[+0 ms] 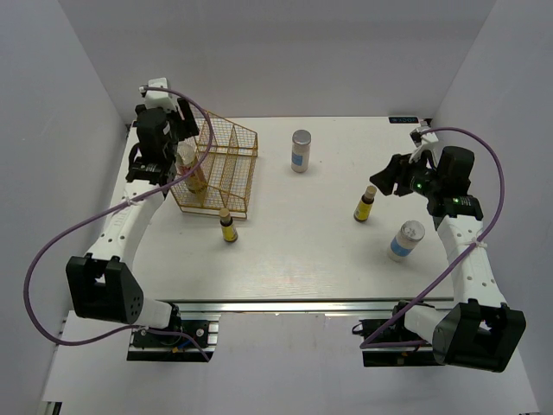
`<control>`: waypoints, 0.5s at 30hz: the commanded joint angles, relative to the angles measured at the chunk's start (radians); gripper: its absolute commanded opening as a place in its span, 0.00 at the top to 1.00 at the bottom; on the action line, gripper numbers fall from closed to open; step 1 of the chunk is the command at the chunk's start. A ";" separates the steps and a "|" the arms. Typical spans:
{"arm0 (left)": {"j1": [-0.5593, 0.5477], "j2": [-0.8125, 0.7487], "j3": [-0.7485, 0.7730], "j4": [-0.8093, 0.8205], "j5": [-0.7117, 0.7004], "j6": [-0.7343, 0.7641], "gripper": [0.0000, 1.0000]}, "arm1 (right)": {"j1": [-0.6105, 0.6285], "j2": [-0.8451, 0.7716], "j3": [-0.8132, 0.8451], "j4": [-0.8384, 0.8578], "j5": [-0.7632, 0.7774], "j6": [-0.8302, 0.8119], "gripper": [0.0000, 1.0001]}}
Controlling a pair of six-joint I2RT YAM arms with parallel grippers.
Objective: Organize the condiment bottles
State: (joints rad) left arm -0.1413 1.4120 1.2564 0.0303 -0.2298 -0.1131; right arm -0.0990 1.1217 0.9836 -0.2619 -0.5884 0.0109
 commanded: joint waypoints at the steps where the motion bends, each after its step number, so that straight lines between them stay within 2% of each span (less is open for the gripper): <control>1: -0.001 -0.076 0.076 -0.004 0.052 0.004 0.19 | -0.005 -0.002 0.040 0.029 -0.125 -0.080 0.39; 11: -0.001 -0.146 0.150 -0.058 0.115 0.000 0.20 | 0.031 0.066 0.118 0.021 -0.191 -0.163 0.27; 13: -0.001 -0.168 0.173 -0.085 0.159 -0.013 0.36 | 0.083 0.090 0.139 0.009 -0.162 -0.193 0.26; 14: -0.001 -0.177 0.181 -0.098 0.184 -0.032 0.46 | 0.097 0.102 0.170 -0.002 -0.133 -0.201 0.27; 15: -0.001 -0.194 0.187 -0.113 0.240 -0.051 0.72 | 0.145 0.115 0.188 -0.016 -0.078 -0.219 0.28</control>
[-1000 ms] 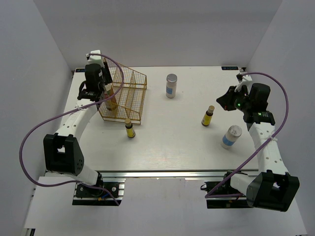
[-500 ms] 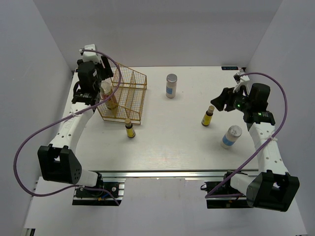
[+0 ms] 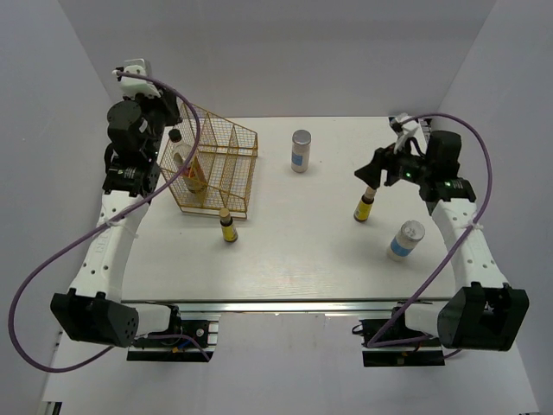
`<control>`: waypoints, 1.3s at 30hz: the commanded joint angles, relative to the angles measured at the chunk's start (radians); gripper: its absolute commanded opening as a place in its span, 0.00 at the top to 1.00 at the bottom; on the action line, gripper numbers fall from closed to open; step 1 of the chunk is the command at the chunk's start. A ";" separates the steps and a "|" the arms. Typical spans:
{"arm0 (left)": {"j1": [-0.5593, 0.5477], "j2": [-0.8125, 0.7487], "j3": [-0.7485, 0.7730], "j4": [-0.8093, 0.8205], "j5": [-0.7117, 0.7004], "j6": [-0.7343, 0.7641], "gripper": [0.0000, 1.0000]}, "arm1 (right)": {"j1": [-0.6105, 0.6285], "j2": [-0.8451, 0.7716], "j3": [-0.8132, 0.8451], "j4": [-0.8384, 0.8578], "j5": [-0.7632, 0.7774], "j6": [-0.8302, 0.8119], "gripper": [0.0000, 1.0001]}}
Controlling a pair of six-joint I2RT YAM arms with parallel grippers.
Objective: Organize the condiment bottles
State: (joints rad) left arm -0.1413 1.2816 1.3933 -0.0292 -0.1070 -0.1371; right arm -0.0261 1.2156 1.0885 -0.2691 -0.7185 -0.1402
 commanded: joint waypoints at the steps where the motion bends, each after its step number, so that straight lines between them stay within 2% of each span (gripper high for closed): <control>1: -0.001 -0.071 0.055 -0.086 0.165 -0.047 0.81 | 0.124 0.050 0.103 -0.022 0.074 -0.075 0.29; 3: -0.001 -0.093 0.053 -0.144 0.310 -0.111 0.89 | 0.176 0.082 0.140 -0.035 0.118 -0.053 0.33; 5: -0.003 -0.105 0.040 -0.199 0.400 -0.195 0.85 | 0.199 0.097 0.151 -0.027 0.128 -0.038 0.36; 6: -0.003 -0.111 0.032 -0.230 0.441 -0.220 0.78 | 0.212 0.111 0.165 -0.030 0.140 -0.038 0.37; 7: -0.003 -0.125 0.026 -0.312 0.495 -0.246 0.60 | 0.236 0.117 0.174 -0.036 0.149 -0.050 0.38; 9: -0.007 -0.148 -0.011 -0.388 0.539 -0.292 0.50 | 0.256 0.131 0.201 -0.076 0.169 -0.074 0.38; 10: -0.017 -0.166 -0.031 -0.446 0.553 -0.300 0.41 | 0.268 0.140 0.211 -0.093 0.180 -0.088 0.37; 14: -0.104 -0.287 -0.137 -0.535 0.503 -0.340 0.27 | 0.272 0.166 0.258 -0.228 0.290 -0.153 0.28; 18: -0.211 -0.303 -0.174 -0.650 0.362 -0.355 0.26 | 0.272 0.157 0.260 -0.285 0.439 -0.156 0.24; 22: -0.338 -0.265 -0.197 -0.727 0.247 -0.378 0.26 | 0.265 0.116 0.226 -0.279 0.499 -0.145 0.22; 24: -0.371 -0.249 -0.195 -0.735 0.186 -0.383 0.25 | 0.240 0.108 0.223 -0.280 0.498 -0.125 0.22; 27: -0.409 -0.206 -0.186 -0.747 0.132 -0.375 0.25 | 0.119 0.124 0.232 -0.291 0.435 -0.058 0.23; 30: -0.425 -0.180 -0.192 -0.691 0.147 -0.369 0.24 | 0.069 0.127 0.231 -0.301 0.383 -0.050 0.20; 33: -0.437 -0.130 -0.188 -0.596 0.151 -0.349 0.23 | 0.058 0.111 0.218 -0.295 0.354 -0.084 0.11; 36: -0.440 -0.050 -0.163 -0.479 0.159 -0.302 0.21 | 0.052 0.107 0.221 -0.326 0.248 -0.173 0.11; 39: -0.440 0.077 -0.061 -0.430 0.191 -0.219 0.20 | 0.037 0.095 0.244 -0.355 0.244 -0.225 0.11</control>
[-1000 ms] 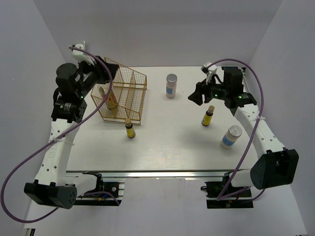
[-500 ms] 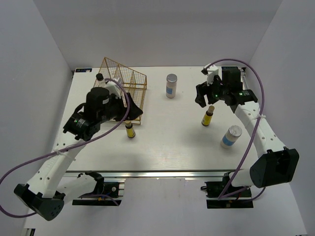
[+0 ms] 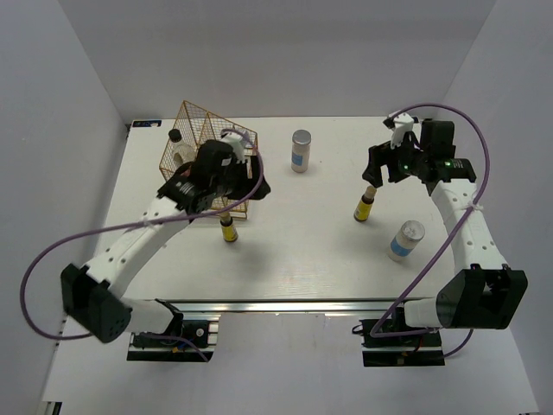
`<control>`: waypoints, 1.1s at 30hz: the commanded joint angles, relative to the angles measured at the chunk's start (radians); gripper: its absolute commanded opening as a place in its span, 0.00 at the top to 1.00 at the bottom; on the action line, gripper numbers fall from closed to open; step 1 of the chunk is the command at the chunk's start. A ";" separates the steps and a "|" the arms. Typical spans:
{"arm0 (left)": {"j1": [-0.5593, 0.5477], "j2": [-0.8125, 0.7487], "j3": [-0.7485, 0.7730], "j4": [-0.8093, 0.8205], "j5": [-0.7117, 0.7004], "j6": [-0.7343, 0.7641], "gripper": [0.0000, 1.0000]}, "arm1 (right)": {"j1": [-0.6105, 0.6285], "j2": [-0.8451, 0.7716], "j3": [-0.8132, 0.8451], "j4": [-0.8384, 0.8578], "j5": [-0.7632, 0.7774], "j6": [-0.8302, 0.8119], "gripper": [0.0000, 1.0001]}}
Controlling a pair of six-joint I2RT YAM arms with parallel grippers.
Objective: Organize the condiment bottles
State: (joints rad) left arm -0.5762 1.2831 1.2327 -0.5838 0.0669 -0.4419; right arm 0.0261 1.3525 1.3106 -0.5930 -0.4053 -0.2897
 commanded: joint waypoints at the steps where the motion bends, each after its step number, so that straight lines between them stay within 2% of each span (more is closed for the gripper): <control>1: -0.005 0.111 0.135 0.124 0.030 0.103 0.20 | -0.015 -0.044 0.045 -0.059 -0.058 -0.081 0.11; 4: -0.005 0.211 0.224 0.119 0.086 0.134 0.19 | -0.064 -0.046 0.110 -0.166 0.009 -0.095 0.11; 8: -0.005 0.219 0.189 0.174 0.131 0.129 0.19 | -0.135 -0.035 0.177 -0.335 0.071 -0.086 0.11; 11: -0.005 0.191 0.136 0.226 0.126 0.117 0.18 | -0.192 -0.099 0.153 -0.393 0.123 -0.100 0.11; 17: -0.005 0.165 0.077 0.256 0.146 0.109 0.18 | -0.192 -0.156 0.029 -0.521 0.189 -0.155 0.11; 26: -0.005 0.136 0.048 0.249 0.175 0.134 0.17 | -0.192 -0.190 -0.171 -0.433 0.252 -0.158 0.11; 33: -0.005 0.094 0.011 0.237 0.163 0.134 0.17 | -0.192 -0.165 -0.203 -0.386 0.293 -0.166 0.11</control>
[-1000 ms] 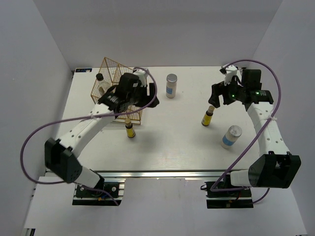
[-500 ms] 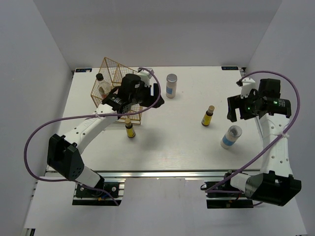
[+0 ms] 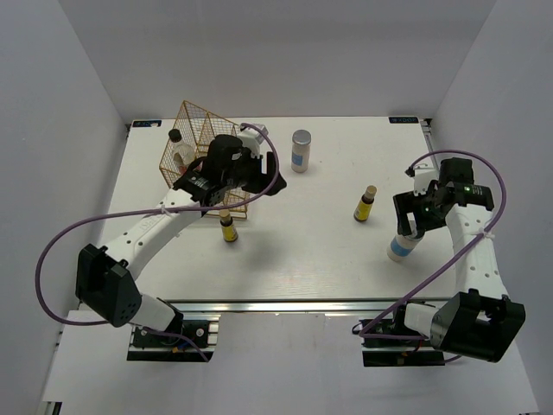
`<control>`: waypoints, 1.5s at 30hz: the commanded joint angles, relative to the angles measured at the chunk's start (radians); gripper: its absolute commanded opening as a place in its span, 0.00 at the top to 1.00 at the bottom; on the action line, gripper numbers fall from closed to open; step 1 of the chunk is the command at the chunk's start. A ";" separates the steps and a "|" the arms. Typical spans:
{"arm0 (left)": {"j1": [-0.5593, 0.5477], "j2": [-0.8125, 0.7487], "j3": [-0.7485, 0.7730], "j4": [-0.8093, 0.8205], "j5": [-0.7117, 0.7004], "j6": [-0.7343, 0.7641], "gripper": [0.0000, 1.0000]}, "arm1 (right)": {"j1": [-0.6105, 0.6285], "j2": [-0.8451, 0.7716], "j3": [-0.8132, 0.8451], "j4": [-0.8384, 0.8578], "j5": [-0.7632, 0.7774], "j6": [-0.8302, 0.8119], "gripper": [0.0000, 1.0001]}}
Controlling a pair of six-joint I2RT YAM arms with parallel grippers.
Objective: Organize the condiment bottles
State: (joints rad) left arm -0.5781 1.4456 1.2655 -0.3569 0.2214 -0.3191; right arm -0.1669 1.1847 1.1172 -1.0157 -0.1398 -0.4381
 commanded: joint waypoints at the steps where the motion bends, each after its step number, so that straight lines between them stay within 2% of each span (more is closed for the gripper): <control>1: -0.003 -0.073 -0.026 0.009 0.004 0.011 0.17 | 0.001 0.000 -0.023 0.037 0.035 -0.019 0.11; 9: -0.003 -0.122 -0.063 0.012 -0.016 -0.008 0.17 | 0.001 -0.016 -0.091 0.074 0.034 -0.024 0.17; 12: -0.003 -0.128 -0.048 -0.008 -0.040 -0.005 0.17 | 0.001 -0.016 -0.096 0.091 0.028 -0.021 0.23; 15: -0.003 -0.148 -0.026 -0.020 -0.063 -0.002 0.17 | 0.001 -0.020 -0.099 0.098 0.020 -0.021 0.38; 16: -0.003 -0.162 -0.023 -0.024 -0.068 0.000 0.17 | 0.001 -0.022 -0.099 0.097 0.014 -0.025 0.48; 18: -0.003 -0.172 -0.008 -0.027 -0.082 0.002 0.17 | 0.001 -0.026 -0.099 0.095 0.003 -0.030 0.59; 19: -0.003 -0.186 -0.002 -0.031 -0.086 0.002 0.17 | 0.001 -0.028 -0.097 0.092 -0.001 -0.036 0.68; 21: -0.003 -0.198 0.017 -0.034 -0.094 0.003 0.16 | 0.001 -0.033 -0.085 0.066 -0.015 -0.056 0.75; 22: -0.003 -0.205 0.024 -0.040 -0.102 0.003 0.16 | 0.001 -0.037 -0.074 0.046 -0.041 -0.069 0.82; 24: -0.003 -0.223 0.058 -0.048 -0.106 0.005 0.16 | 0.001 -0.043 -0.010 -0.073 -0.140 -0.180 0.90; 25: -0.003 -0.229 0.070 -0.056 -0.108 0.003 0.16 | 0.003 -0.045 0.016 -0.124 -0.186 -0.241 0.91; 26: -0.003 -0.244 0.095 -0.057 -0.109 0.002 0.15 | 0.001 -0.046 0.041 -0.180 -0.226 -0.372 0.92; 27: -0.003 -0.252 0.107 -0.062 -0.114 0.002 0.15 | 0.001 -0.053 0.084 -0.289 -0.309 -0.440 0.94; 28: -0.005 -0.258 0.120 -0.060 -0.120 0.002 0.14 | 0.004 -0.062 0.093 -0.297 -0.329 -0.482 1.00; 32: -0.003 -0.297 0.185 -0.070 -0.151 0.018 0.13 | 0.061 -0.131 0.086 -0.297 -0.397 -0.586 1.00; 35: -0.003 -0.312 0.253 -0.093 -0.195 0.037 0.12 | 0.121 -0.091 0.093 -0.294 -0.466 -0.553 1.00; 37: -0.003 -0.329 0.288 -0.106 -0.208 0.046 0.11 | 0.151 -0.067 0.101 -0.261 -0.547 -0.502 1.00; 38: -0.003 -0.336 0.296 -0.108 -0.258 0.052 0.11 | 0.165 -0.047 0.102 -0.229 -0.584 -0.464 1.00; 39: -0.003 -0.352 0.301 -0.112 -0.270 0.054 0.11 | 0.232 -0.037 0.108 -0.196 -0.593 -0.392 1.00; 40: -0.003 -0.359 0.305 -0.117 -0.283 0.054 0.11 | 0.260 -0.030 0.121 -0.114 -0.600 -0.354 1.00; 45: -0.003 -0.405 0.290 -0.148 -0.338 0.023 0.11 | 0.388 0.097 0.252 0.075 -0.590 -0.165 1.00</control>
State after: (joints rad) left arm -0.5781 1.0649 1.5471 -0.4595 -0.0532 -0.2859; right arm 0.1715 1.2469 1.2488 -1.1366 -0.6548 -0.7467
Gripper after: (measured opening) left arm 0.887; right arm 0.668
